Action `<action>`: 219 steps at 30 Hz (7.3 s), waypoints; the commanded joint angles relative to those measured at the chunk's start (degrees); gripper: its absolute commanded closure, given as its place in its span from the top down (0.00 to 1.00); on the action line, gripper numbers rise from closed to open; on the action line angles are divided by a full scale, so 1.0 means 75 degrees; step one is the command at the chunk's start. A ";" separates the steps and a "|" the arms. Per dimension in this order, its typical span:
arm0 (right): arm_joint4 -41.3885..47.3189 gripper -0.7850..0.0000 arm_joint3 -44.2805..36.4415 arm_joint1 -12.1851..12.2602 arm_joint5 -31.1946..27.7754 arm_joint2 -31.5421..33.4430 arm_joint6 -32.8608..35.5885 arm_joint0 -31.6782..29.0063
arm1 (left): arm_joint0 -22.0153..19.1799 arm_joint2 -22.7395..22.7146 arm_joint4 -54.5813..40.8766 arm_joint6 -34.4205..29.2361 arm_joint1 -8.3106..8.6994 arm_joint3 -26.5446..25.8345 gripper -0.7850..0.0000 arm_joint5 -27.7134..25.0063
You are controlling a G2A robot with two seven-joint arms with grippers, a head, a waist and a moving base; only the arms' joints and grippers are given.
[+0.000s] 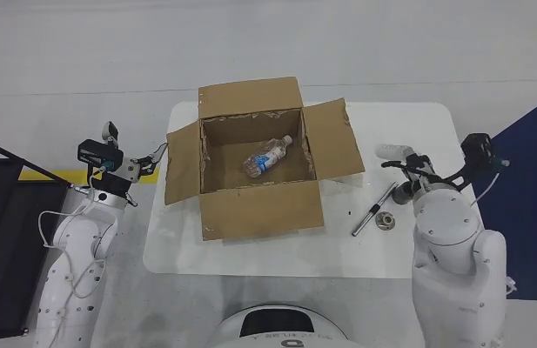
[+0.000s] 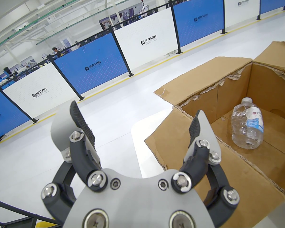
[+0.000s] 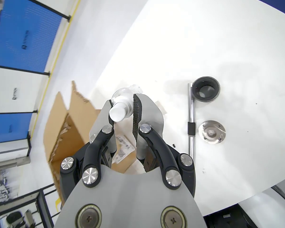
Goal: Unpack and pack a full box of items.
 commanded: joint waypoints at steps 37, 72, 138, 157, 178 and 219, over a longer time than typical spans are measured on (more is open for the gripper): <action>-0.4715 0.00 0.3398 -0.0950 -0.0997 -0.5695 0.2058 0.2598 | 0.0000 0.0000 0.0000 0.0000 0.0000 0.0000 1.00 0.0000; -0.3667 1.00 -0.0024 -0.1894 -0.2009 -0.2776 0.2033 0.0833 | 0.0000 0.0000 0.0000 0.0000 0.0000 0.0000 1.00 0.0000; -0.5735 0.28 0.4184 -0.2200 -0.3721 0.1669 0.4782 0.1111 | 0.0000 0.0000 0.0000 0.0000 0.0000 0.0000 1.00 0.0000; -0.5168 0.00 0.2795 -0.2453 -0.3939 0.1946 0.5000 0.0637 | 0.0000 0.0000 0.0000 0.0000 0.0000 0.0000 1.00 0.0000; 0.2625 0.00 0.0093 -0.2519 -0.4290 0.2588 0.4809 -0.0394 | 0.0000 0.0000 0.0000 0.0000 0.0000 0.0000 1.00 0.0000; -0.1694 0.00 0.5245 -0.2273 -0.1325 -0.3530 0.1313 0.2771 | 0.0000 0.0000 0.0000 0.0000 0.0000 0.0000 1.00 0.0000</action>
